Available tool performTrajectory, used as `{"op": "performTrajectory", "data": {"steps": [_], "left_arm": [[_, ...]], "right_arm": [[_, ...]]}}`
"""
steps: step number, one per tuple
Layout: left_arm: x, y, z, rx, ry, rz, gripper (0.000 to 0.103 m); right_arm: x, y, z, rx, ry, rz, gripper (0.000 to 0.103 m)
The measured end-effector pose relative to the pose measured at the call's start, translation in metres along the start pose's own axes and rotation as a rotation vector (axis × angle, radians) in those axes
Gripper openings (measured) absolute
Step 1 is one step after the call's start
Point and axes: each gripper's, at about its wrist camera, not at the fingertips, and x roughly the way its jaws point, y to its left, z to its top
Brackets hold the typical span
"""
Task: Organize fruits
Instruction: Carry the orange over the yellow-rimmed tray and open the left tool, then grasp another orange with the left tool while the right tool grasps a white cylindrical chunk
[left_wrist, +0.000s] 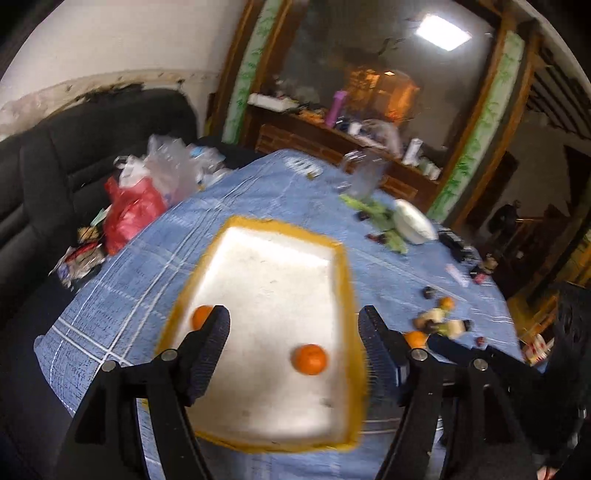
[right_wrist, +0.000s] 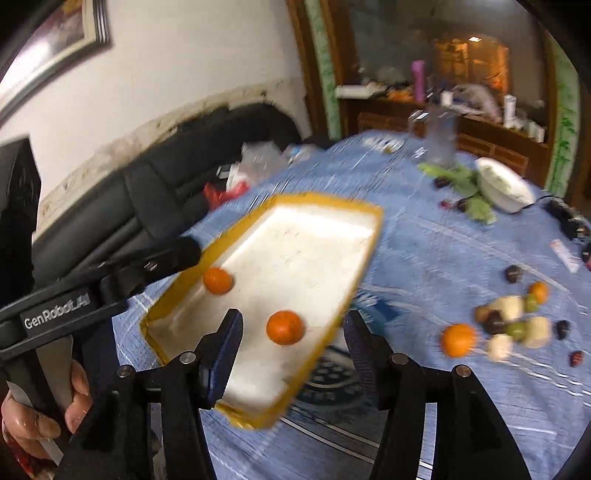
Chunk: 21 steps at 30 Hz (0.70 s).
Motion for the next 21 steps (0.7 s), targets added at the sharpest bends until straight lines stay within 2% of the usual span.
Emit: {"op": "performTrajectory", "data": {"steps": [4, 7, 10, 12, 14, 16, 17, 18, 21], "left_arm": [[-0.03, -0.036, 0.019, 0.058, -0.045, -0.075, 0.074], [-0.053, -0.068, 0.042, 0.111, -0.071, -0.158, 0.076], [-0.077, -0.1, 0.064, 0.184, -0.109, -0.179, 0.081], [-0.09, -0.116, 0.079, 0.217, -0.128, -0.188, 0.083], [-0.102, -0.13, 0.099, 0.229, -0.143, -0.218, 0.083], [-0.111, -0.14, 0.112, 0.234, -0.155, -0.239, 0.088], [-0.113, -0.144, 0.116, 0.237, -0.162, -0.245, 0.094], [-0.113, -0.148, 0.119, 0.239, -0.174, -0.249, 0.096], [-0.091, -0.154, 0.11, 0.244, -0.161, -0.225, 0.096]], "right_arm": [[-0.062, -0.041, 0.009, 0.021, -0.08, -0.105, 0.061], [-0.12, -0.075, 0.026, 0.04, -0.148, -0.224, 0.061], [-0.199, -0.106, 0.054, 0.059, -0.267, -0.356, 0.061], [-0.248, -0.118, 0.074, 0.067, -0.337, -0.424, 0.07], [-0.291, -0.125, 0.092, 0.056, -0.4, -0.51, 0.075], [-0.329, -0.127, 0.109, 0.037, -0.453, -0.603, 0.079], [-0.34, -0.129, 0.113, 0.033, -0.467, -0.628, 0.083], [-0.349, -0.132, 0.116, 0.035, -0.479, -0.64, 0.086], [-0.346, -0.145, 0.106, 0.079, -0.476, -0.59, 0.088]]}}
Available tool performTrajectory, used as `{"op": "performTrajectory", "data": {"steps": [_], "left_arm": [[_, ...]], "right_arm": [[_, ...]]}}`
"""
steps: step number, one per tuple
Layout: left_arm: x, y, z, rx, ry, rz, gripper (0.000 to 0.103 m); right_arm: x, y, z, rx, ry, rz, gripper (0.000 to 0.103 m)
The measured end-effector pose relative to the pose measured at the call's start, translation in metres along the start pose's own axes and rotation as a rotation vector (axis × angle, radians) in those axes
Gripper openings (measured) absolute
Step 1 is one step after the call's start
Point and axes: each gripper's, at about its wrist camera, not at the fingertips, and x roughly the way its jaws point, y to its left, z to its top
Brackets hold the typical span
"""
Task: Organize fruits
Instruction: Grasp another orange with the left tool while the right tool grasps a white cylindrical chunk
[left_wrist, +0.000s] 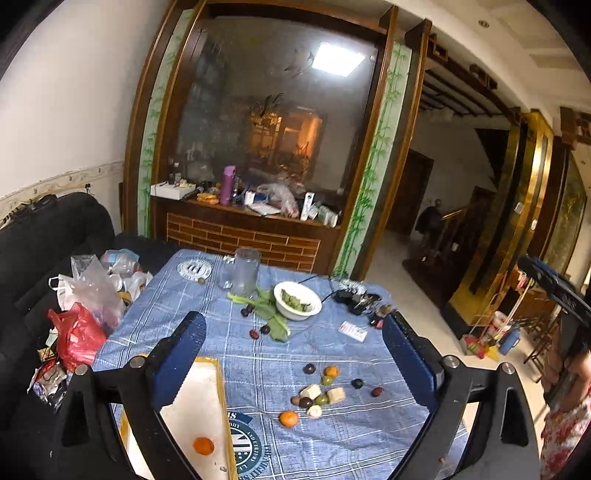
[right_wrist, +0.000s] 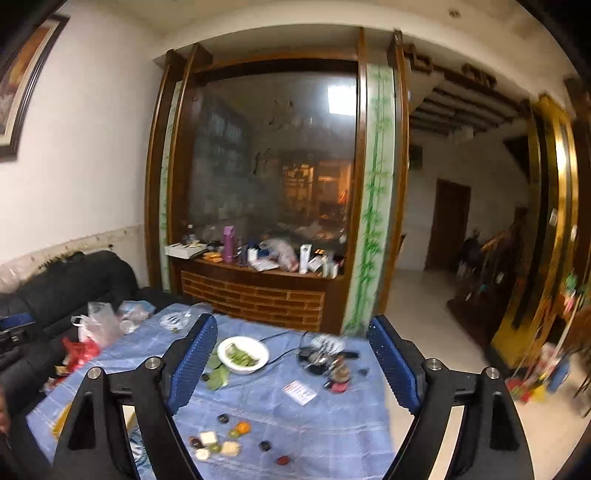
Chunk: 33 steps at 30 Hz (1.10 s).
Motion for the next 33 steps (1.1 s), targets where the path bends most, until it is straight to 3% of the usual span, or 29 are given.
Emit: {"op": "performTrajectory", "data": {"steps": [5, 8, 9, 12, 14, 20, 29, 31, 33], "left_arm": [[0.065, 0.007, -0.059, -0.026, 0.162, -0.033, 0.096], [0.108, 0.013, -0.102, -0.045, 0.262, -0.024, 0.094], [0.126, 0.017, -0.119, -0.059, 0.302, -0.025, 0.083], [0.165, 0.023, -0.15, -0.079, 0.417, -0.021, 0.056], [0.187, 0.024, -0.171, -0.09, 0.475, -0.035, 0.056], [0.231, 0.012, -0.202, -0.032, 0.533, -0.013, 0.056], [0.266, 0.0, -0.223, 0.057, 0.564, -0.001, 0.054], [0.269, -0.002, -0.224, 0.075, 0.544, 0.007, 0.051], [0.269, -0.006, -0.225, 0.119, 0.526, 0.039, 0.037]], "right_arm": [[0.077, 0.007, -0.098, 0.102, 0.209, 0.124, 0.085], [0.124, 0.016, -0.167, 0.178, 0.363, 0.221, 0.059], [0.136, 0.018, -0.189, 0.207, 0.412, 0.245, 0.05], [0.175, 0.031, -0.244, 0.249, 0.523, 0.267, 0.046], [0.195, 0.043, -0.267, 0.248, 0.556, 0.265, 0.046], [0.246, 0.052, -0.292, 0.276, 0.569, 0.244, 0.045], [0.27, 0.066, -0.311, 0.259, 0.591, 0.283, 0.045], [0.27, 0.066, -0.312, 0.262, 0.589, 0.285, 0.045], [0.271, 0.065, -0.314, 0.268, 0.589, 0.288, 0.045]]}}
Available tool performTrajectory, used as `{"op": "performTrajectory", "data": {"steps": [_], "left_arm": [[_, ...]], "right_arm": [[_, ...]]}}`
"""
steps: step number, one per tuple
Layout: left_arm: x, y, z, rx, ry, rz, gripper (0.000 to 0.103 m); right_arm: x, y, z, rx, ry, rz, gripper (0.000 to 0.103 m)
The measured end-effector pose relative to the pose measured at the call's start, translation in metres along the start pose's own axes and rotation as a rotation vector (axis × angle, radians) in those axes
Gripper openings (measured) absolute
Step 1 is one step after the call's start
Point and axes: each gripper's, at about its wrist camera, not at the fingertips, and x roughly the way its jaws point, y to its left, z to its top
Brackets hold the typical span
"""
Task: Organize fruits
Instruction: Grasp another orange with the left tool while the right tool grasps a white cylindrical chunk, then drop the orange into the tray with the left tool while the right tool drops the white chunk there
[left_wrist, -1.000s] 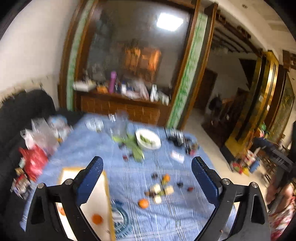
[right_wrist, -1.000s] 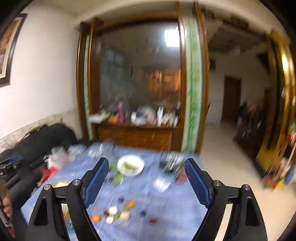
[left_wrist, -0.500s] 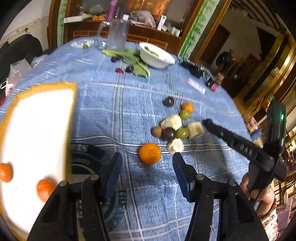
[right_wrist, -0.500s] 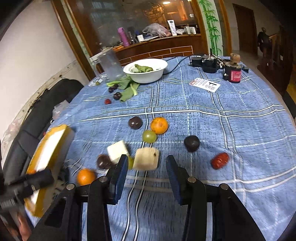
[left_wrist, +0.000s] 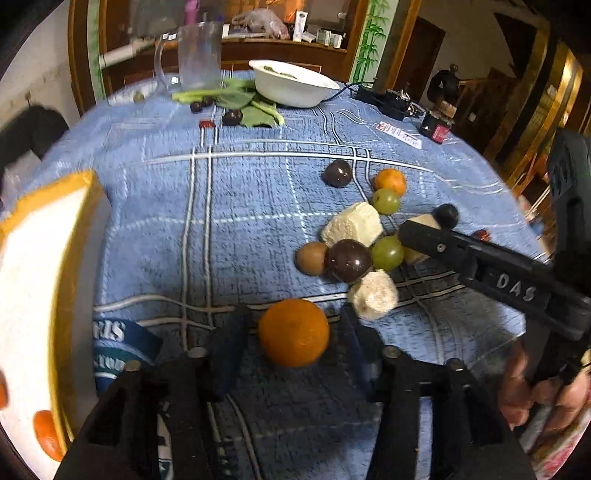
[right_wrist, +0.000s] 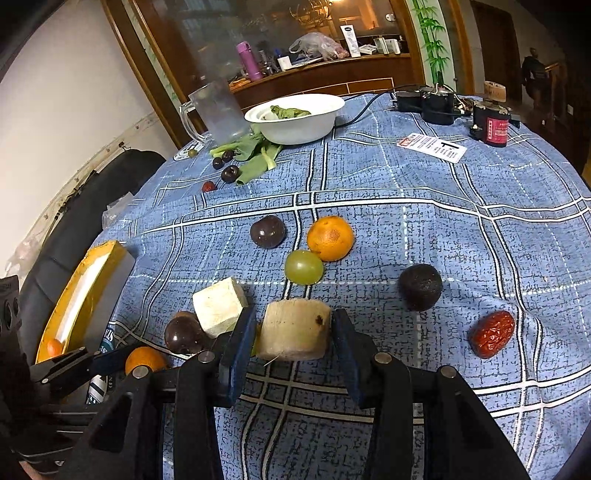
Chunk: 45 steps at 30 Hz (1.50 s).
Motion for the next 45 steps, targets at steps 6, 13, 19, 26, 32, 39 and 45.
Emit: {"op": "performTrajectory", "data": {"steps": [6, 13, 19, 26, 32, 39, 45], "left_arm": [[-0.006, -0.004, -0.001, -0.01, -0.031, 0.04, 0.032], [-0.02, -0.012, 0.022, -0.095, -0.058, 0.077, 0.033], [-0.042, -0.027, 0.046, -0.183, -0.089, 0.081, 0.033], [-0.097, -0.002, 0.027, -0.199, -0.178, 0.055, 0.033], [-0.14, 0.067, -0.003, -0.255, -0.249, 0.123, 0.033], [-0.147, 0.147, -0.042, -0.376, -0.264, 0.203, 0.033], [-0.137, 0.185, -0.061, -0.422, -0.229, 0.23, 0.033]], "right_arm": [[-0.002, -0.001, -0.001, 0.015, -0.002, 0.006, 0.041], [-0.016, 0.005, -0.002, 0.008, -0.038, 0.014, 0.041], [-0.03, 0.009, -0.005, 0.022, -0.069, 0.083, 0.041], [-0.036, 0.025, -0.014, -0.052, -0.099, 0.043, 0.041], [-0.048, 0.04, -0.018, -0.08, -0.118, -0.016, 0.041], [-0.057, 0.115, -0.025, -0.165, -0.057, 0.108, 0.042], [-0.036, 0.19, -0.029, -0.262, 0.009, 0.222, 0.042]]}}
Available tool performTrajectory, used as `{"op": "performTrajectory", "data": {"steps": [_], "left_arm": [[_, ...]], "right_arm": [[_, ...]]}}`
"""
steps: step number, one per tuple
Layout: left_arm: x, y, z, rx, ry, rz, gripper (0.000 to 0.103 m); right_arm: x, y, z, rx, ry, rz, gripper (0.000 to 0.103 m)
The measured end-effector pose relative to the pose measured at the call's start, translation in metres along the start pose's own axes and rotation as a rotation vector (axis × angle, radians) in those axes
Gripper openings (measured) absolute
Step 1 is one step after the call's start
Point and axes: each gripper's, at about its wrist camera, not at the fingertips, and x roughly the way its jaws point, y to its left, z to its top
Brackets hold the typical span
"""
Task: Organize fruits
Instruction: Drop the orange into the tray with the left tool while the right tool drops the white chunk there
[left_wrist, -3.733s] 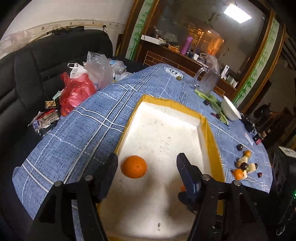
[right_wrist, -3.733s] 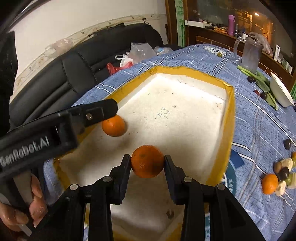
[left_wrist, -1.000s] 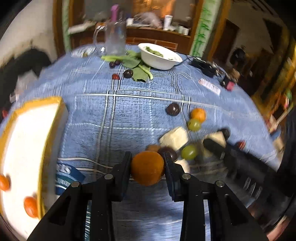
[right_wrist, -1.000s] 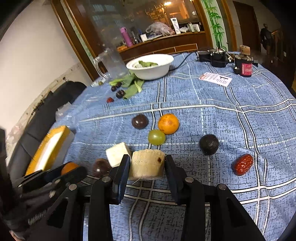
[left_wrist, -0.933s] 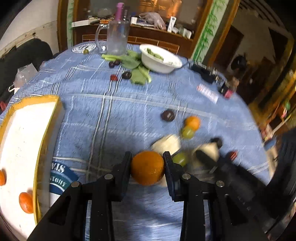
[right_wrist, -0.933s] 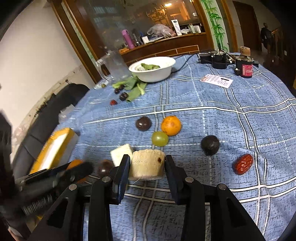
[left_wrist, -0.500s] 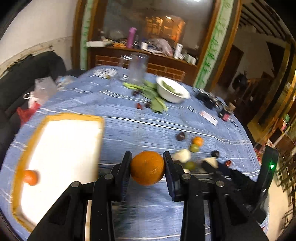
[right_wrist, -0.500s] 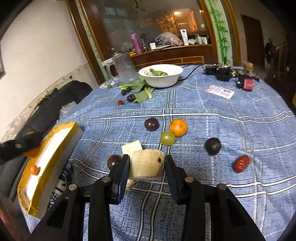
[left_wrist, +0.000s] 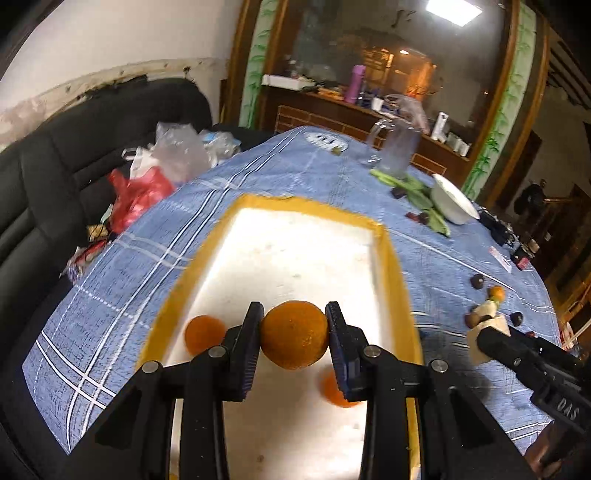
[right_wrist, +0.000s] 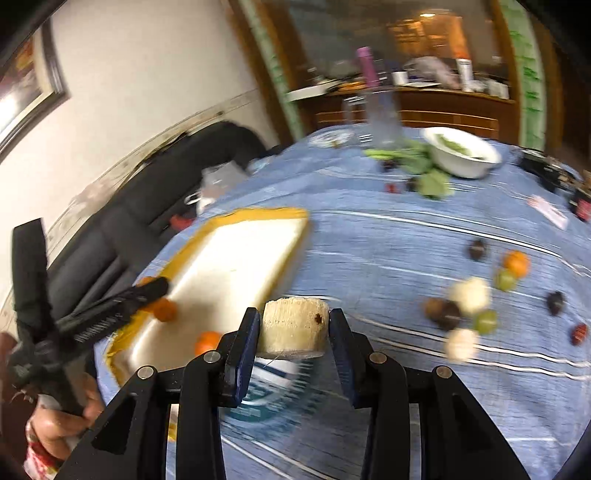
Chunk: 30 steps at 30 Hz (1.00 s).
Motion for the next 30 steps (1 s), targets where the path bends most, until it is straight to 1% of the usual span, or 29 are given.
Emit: {"op": "performTrajectory", "data": {"steps": [5, 9, 13, 15, 17, 19, 20, 21, 23, 24, 25, 26, 27, 30], "left_arm": [[0.021, 0.018, 0.011, -0.03, 0.048, 0.008, 0.033], [0.035, 0.028, 0.026, -0.056, 0.078, -0.003, 0.033], [0.054, 0.022, 0.039, -0.035, 0.122, 0.003, 0.033], [0.064, 0.017, 0.041, -0.025, 0.152, 0.007, 0.033], [0.069, 0.014, 0.041, -0.021, 0.165, 0.005, 0.034], [0.069, 0.012, 0.04, -0.021, 0.17, -0.006, 0.043], [0.067, 0.012, 0.04, -0.024, 0.164, -0.011, 0.048], [0.062, 0.011, 0.04, -0.026, 0.15, -0.016, 0.051], [0.047, 0.008, 0.039, -0.029, 0.127, -0.022, 0.053], [0.042, 0.008, 0.04, -0.034, 0.123, -0.027, 0.055], [0.03, 0.006, 0.039, -0.045, 0.106, -0.042, 0.057], [0.024, 0.004, 0.04, -0.048, 0.093, -0.048, 0.063], [0.01, 0.001, 0.038, -0.049, 0.064, -0.054, 0.068], [-0.012, -0.011, 0.032, -0.038, 0.012, -0.062, 0.073]], "right_arm": [[0.042, 0.04, 0.006, -0.075, 0.057, 0.019, 0.042], [0.067, 0.058, 0.007, -0.124, 0.088, 0.01, 0.042], [0.09, 0.069, 0.006, -0.157, 0.124, -0.017, 0.042], [0.1, 0.074, 0.005, -0.173, 0.143, -0.026, 0.042], [0.105, 0.079, 0.003, -0.198, 0.151, -0.042, 0.044], [0.104, 0.084, 0.003, -0.23, 0.144, -0.047, 0.045], [0.102, 0.086, 0.003, -0.241, 0.141, -0.044, 0.048], [0.1, 0.088, 0.002, -0.249, 0.134, -0.046, 0.051], [0.091, 0.091, 0.001, -0.264, 0.109, -0.055, 0.053], [0.085, 0.091, 0.0, -0.264, 0.098, -0.057, 0.053], [0.079, 0.09, -0.001, -0.258, 0.086, -0.056, 0.052], [0.07, 0.089, -0.003, -0.244, 0.071, -0.055, 0.052], [0.062, 0.085, -0.004, -0.227, 0.057, -0.055, 0.052], [0.033, 0.07, -0.011, -0.156, 0.012, -0.058, 0.055]]}}
